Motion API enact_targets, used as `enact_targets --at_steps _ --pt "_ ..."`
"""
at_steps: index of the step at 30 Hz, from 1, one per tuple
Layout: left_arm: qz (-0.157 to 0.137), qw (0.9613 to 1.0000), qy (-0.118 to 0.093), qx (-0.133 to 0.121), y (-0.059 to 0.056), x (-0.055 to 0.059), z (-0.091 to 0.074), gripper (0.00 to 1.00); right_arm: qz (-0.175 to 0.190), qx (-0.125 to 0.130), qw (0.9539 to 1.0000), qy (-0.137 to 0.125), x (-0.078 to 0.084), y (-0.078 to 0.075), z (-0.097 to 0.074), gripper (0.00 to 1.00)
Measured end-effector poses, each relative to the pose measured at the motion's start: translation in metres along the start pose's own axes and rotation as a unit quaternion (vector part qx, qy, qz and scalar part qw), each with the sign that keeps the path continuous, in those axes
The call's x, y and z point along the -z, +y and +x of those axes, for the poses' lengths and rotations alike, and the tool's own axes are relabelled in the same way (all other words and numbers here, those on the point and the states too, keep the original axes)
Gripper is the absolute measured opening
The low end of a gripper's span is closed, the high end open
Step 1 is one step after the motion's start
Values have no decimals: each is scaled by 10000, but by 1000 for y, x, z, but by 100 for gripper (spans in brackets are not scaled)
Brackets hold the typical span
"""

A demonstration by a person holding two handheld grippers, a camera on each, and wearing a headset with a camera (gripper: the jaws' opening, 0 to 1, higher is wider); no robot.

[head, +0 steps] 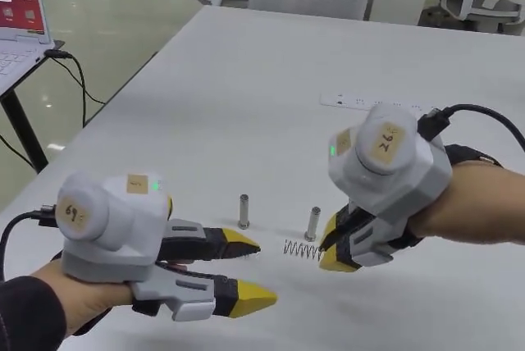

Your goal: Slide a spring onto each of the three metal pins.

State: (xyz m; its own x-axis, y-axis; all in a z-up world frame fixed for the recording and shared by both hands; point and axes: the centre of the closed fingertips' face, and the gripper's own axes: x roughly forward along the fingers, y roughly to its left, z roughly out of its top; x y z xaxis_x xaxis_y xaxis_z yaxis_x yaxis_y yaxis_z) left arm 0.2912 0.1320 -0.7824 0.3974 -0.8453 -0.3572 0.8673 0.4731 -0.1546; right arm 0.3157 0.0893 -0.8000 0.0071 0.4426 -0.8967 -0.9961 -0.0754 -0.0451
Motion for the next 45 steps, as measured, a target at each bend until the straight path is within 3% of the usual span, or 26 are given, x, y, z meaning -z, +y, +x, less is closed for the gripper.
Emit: enact_targets --at_steps 18,45 --pt "81 9998 -193 -75 4 -7 -2 23 -558 -210 9982 -111 -21 16 -3 7" --pt "195 9995 -261 25 -1 -10 -1 6 -1149 -284 9928 -161 -31 24 1 8"
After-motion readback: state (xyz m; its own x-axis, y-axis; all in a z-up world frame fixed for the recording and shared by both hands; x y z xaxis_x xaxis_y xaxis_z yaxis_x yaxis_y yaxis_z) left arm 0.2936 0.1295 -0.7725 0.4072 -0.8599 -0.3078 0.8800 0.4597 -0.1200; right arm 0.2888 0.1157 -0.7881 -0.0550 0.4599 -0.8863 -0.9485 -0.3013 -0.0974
